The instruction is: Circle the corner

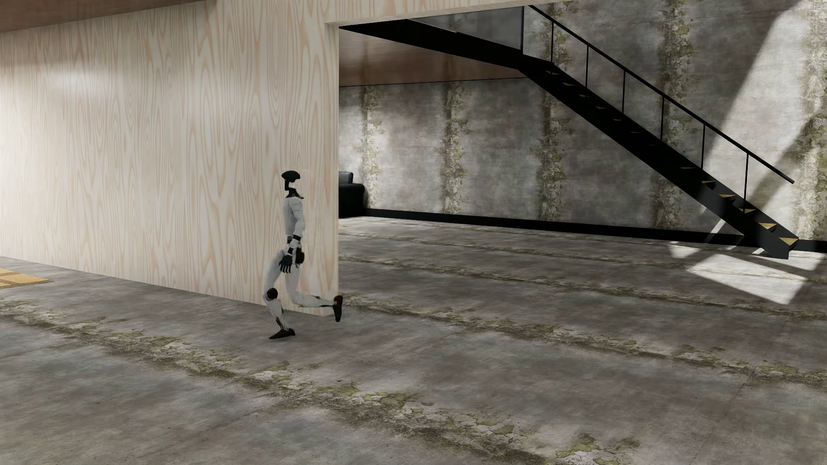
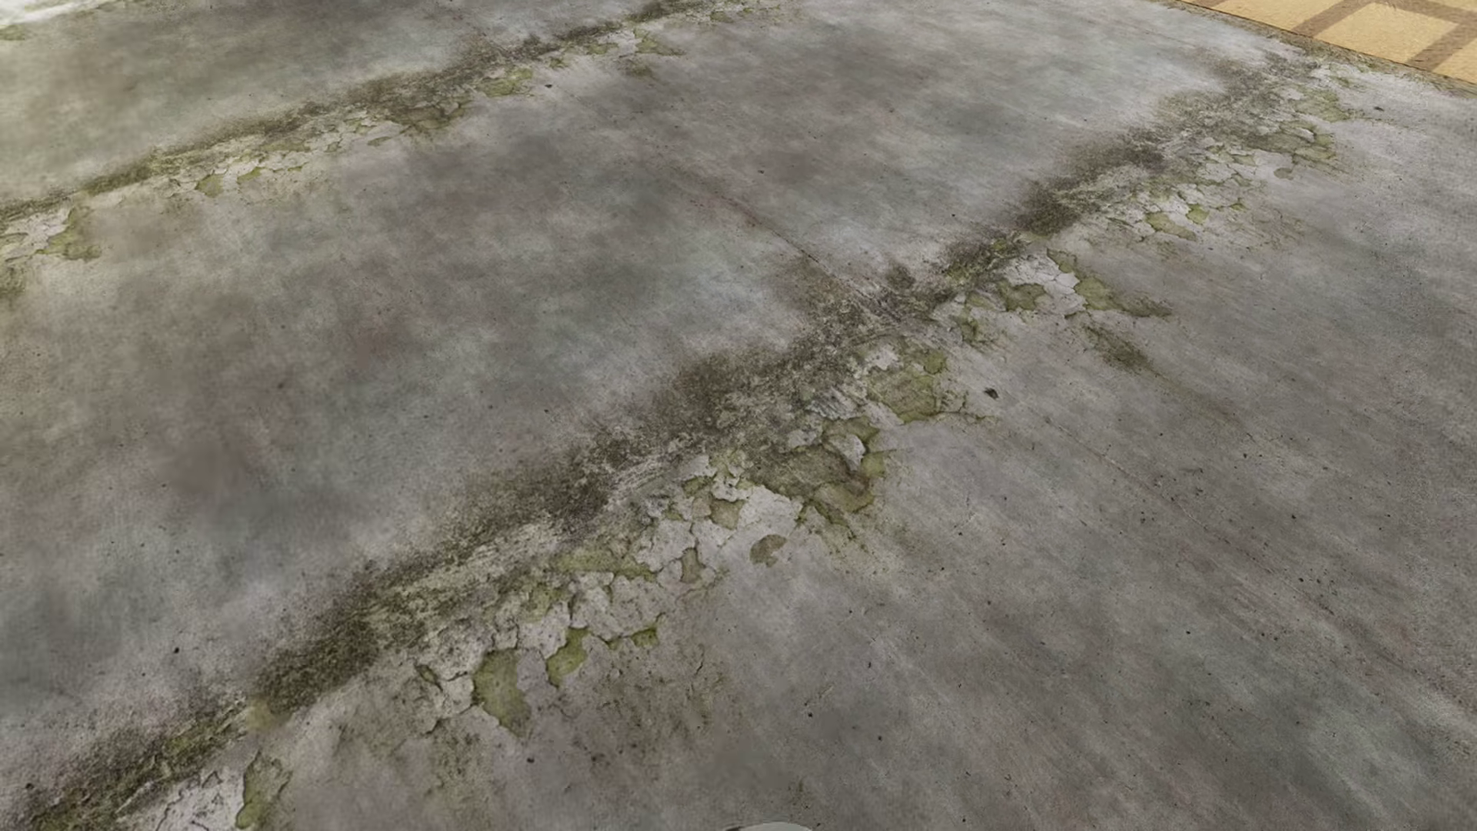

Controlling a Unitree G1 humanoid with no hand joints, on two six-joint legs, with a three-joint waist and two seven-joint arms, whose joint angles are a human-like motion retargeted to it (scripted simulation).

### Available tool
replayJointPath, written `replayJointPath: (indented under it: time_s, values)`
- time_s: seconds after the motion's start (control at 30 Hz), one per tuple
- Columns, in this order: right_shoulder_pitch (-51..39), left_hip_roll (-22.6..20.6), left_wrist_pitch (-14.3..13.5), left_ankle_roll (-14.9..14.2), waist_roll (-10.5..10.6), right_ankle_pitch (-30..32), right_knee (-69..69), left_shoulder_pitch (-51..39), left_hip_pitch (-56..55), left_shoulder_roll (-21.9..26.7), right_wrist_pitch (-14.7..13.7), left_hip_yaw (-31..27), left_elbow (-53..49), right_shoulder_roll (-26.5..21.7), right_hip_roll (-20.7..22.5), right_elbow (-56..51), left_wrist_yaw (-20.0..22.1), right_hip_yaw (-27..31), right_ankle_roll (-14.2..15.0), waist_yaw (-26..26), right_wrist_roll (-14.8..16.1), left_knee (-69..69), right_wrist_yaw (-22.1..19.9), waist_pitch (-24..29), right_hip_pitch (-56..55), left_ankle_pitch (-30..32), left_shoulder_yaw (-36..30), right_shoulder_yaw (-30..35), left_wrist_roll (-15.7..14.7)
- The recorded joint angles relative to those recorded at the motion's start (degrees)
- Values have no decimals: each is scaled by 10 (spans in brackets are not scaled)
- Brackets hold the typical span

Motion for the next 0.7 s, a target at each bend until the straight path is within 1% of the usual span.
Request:
replayJointPath:
  time_s: [0.03, 0.07, 0.1, 0.13, 0.17, 0.2, 0.23, 0.27, 0.3, 0.33, 0.37, 0.4, 0.43, 0.47, 0.5, 0.53, 0.57, 0.6, 0.63, 0.67, 0.7]
  values:
    - [-5, -10, 0, 0, -16, 22, -37, 14, -65, 4, 0, 0, 21, 5, 13, -43, 0, 0, 0, 41, 0, 56, 0, 2, 60, -9, -36, -10, 0]
    - [-16, -22, 0, 0, -26, 39, -84, 40, -124, -3, 0, 0, 41, 9, 19, -86, 0, 0, 0, 71, 0, 48, 0, 3, 132, 4, -33, -21, 0]
    - [-27, -34, 0, 0, -35, 63, -126, 58, -182, -4, 0, 0, 50, 13, 18, -120, 0, 0, 0, 110, 0, -14, 0, 1, 190, 43, -49, -29, 0]
    - [-39, -42, 0, 0, -42, 83, -160, 80, -225, -5, 0, 0, 52, 17, 8, -150, 0, 0, 0, 146, 0, -123, 0, -1, 239, 94, -62, -34, 0]
    - [-52, -37, 0, 0, -42, 104, -187, 100, -255, -8, 0, 0, 47, 16, -6, -181, 0, 0, 0, 178, 0, -250, 0, 0, 290, 145, -64, -36, 0]
    - [-65, -30, 0, 0, -37, 114, -205, 118, -284, -15, 0, 0, 48, 12, -22, -211, 0, 0, 0, 194, 0, -369, 0, -6, 330, 163, -62, -39, 0]
    - [-76, -19, 0, 0, -25, 136, -210, 132, -301, -19, 0, 0, 38, 3, -35, -245, 0, 0, 0, 197, 0, -474, 0, -11, 373, 91, -67, -41, 0]
    - [-78, -5, 0, 0, -15, 162, -211, 133, -332, -30, 0, 0, 50, -8, -53, -284, 0, 0, 0, 209, 0, -546, 0, -24, 387, -37, -58, -55, 0]
    - [-81, 9, 0, 0, -11, 190, -204, 132, -345, -30, 0, 0, 46, -11, -76, -308, 0, 0, 0, 223, 0, -567, 0, -24, 406, -142, -62, -61, 0]
    - [-82, 13, 0, 0, -12, 242, -194, 131, -356, -27, 0, 0, 42, -11, -101, -315, 0, 0, 0, 241, 0, -559, 0, -19, 427, -158, -55, -69, 0]
    - [-77, 4, 0, 0, -17, 302, -179, 124, -374, -22, 0, 0, 47, -4, -116, -300, 0, 0, 0, 244, 0, -535, 0, -24, 441, -89, -53, -72, 0]
    - [-65, -17, 0, 0, -25, 387, -138, 115, -396, -17, 0, 0, 54, 3, -130, -273, 0, 0, 0, 233, 0, -500, 0, -40, 433, 33, -53, -74, 0]
    - [-55, -42, 0, 0, -35, 467, -59, 104, -412, -15, 0, 0, 65, 13, -139, -228, 0, 0, 0, 215, 0, -436, 0, -51, 395, 114, -48, -71, 0]
    - [-53, -70, 0, 0, -43, 447, 54, 85, -386, -8, 0, 0, 70, 20, -144, -183, 0, 0, 0, 198, 0, -382, 0, -35, 347, 114, -48, -61, 0]
    - [-61, -97, 0, 0, -42, 314, 188, 60, -337, -2, 0, 0, 68, 22, -135, -141, 0, 0, 0, 177, 0, -375, 0, -22, 272, 98, -41, -38, 0]
    - [-60, -109, 0, 0, -36, 168, 270, 37, -246, 2, 0, 0, 65, 21, -128, -111, 0, 0, 0, 155, 0, -413, 0, -3, 217, 71, -34, -21, 0]
    - [-49, -109, 0, 0, -19, 64, 306, 15, -175, 7, 0, 0, 57, 16, -112, -95, 0, 0, 0, 124, 0, -448, 0, -3, 144, 31, -36, -15, 0]
    - [-37, -99, 0, 0, -4, 12, 274, 8, -79, 24, 0, 0, 7, 7, -99, -81, 0, 0, 0, 87, 0, -493, 0, 15, 109, -13, -40, -3, 0]
    - [-20, -89, 0, 0, 8, -3, 208, -8, -7, 31, 0, 0, -15, 0, -96, -71, 0, 0, 0, 49, 0, -534, 0, 16, 65, -60, -32, -9, 0]
    - [-9, -79, 0, 0, 19, 3, 126, -28, 50, 32, 0, 0, -32, -8, -97, -62, 0, 0, 0, 20, 0, -566, 0, 16, 19, -106, -4, -17, 0]
    - [-1, -67, 0, 0, 25, 17, 19, -55, 101, 37, 0, 0, -49, -13, -103, -52, 0, 0, 0, -5, 0, -589, 0, 15, -11, -151, 7, -29, 0]
